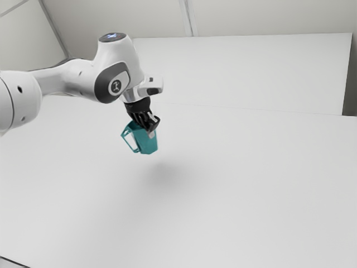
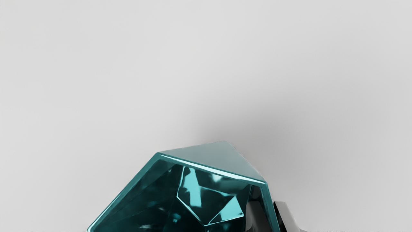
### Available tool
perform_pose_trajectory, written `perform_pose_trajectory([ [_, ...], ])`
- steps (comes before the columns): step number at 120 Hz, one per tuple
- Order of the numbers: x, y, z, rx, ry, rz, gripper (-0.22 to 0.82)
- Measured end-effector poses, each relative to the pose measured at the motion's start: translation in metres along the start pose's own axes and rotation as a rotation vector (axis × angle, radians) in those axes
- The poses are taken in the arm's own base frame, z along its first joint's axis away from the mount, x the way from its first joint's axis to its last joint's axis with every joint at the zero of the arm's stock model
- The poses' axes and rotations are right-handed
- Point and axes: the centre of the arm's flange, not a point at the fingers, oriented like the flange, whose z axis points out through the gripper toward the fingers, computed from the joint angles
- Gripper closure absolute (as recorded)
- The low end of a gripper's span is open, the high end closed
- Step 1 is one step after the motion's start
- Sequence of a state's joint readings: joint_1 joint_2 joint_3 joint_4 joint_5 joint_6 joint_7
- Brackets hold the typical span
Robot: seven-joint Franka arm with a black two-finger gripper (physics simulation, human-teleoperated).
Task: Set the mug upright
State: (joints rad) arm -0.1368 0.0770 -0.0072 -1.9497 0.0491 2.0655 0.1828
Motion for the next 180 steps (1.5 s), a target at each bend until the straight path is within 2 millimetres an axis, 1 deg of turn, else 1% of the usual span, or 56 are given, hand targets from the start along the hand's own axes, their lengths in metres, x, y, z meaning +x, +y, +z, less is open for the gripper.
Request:
perform_pose_trajectory([
  [12,-0.007,-0.006,0.021,0.013,-0.013,-0.016,0.78],
  [26,-0.011,-0.005,0.045,0.019,-0.015,-0.027,0.78],
  [50,-0.014,-0.001,0.073,0.020,-0.013,-0.048,0.78],
  [65,-0.013,-0.001,0.085,0.019,-0.015,-0.062,0.78],
  [78,-0.012,-0.001,0.092,0.016,-0.016,-0.074,0.74],
  [94,-0.012,0.000,0.099,0.009,-0.018,-0.087,0.66],
  [100,-0.012,0.000,0.100,0.007,-0.018,-0.091,0.60],
  [110,-0.011,0.000,0.098,0.003,-0.012,-0.099,0.42],
  [116,-0.011,0.000,0.096,0.002,-0.006,-0.103,0.34],
  [124,-0.011,-0.001,0.085,0.004,0.012,-0.107,0.24],
  [132,-0.012,-0.001,0.064,0.009,0.045,-0.112,0.18],
  [142,-0.013,-0.001,0.030,0.011,0.096,-0.118,0.12],
  [148,-0.010,-0.002,0.009,0.003,0.120,-0.128,0.10],
  [160,0.001,-0.004,-0.034,-0.018,0.152,-0.145,0.06],
  [170,0.016,-0.010,-0.081,-0.022,0.182,-0.149,0.04],
  [180,0.024,-0.019,-0.111,-0.021,0.184,-0.149,0.03],
])
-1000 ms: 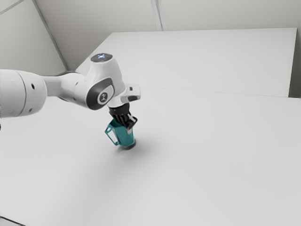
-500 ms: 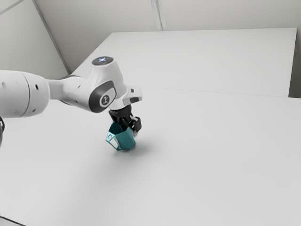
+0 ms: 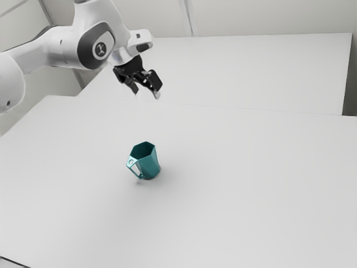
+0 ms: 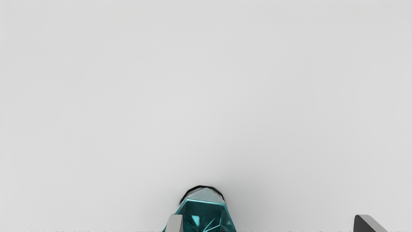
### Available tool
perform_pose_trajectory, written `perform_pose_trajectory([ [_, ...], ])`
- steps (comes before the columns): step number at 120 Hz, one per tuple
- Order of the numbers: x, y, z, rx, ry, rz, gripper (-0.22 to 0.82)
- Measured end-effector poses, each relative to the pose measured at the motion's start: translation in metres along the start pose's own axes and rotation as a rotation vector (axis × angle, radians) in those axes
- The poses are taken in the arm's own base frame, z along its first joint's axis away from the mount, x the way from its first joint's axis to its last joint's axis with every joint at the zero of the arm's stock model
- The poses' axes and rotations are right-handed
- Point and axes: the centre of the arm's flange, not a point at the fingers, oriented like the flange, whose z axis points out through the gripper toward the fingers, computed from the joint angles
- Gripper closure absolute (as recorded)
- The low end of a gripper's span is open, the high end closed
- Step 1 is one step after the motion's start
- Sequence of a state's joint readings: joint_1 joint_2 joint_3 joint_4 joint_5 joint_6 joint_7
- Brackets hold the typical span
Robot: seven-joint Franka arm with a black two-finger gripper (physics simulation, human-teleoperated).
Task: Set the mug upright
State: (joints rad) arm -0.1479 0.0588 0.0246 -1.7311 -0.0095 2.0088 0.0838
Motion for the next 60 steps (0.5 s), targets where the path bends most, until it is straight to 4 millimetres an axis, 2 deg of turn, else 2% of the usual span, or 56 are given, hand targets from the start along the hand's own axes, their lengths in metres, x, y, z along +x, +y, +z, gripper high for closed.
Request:
perform_pose_trajectory([
  [14,0.005,-0.021,-0.027,0.005,-0.020,-0.022,0.02],
  [27,-0.002,-0.036,-0.035,-0.001,-0.063,-0.039,0.01],
  [60,-0.009,-0.024,-0.032,-0.019,-0.131,-0.004,0.00],
])
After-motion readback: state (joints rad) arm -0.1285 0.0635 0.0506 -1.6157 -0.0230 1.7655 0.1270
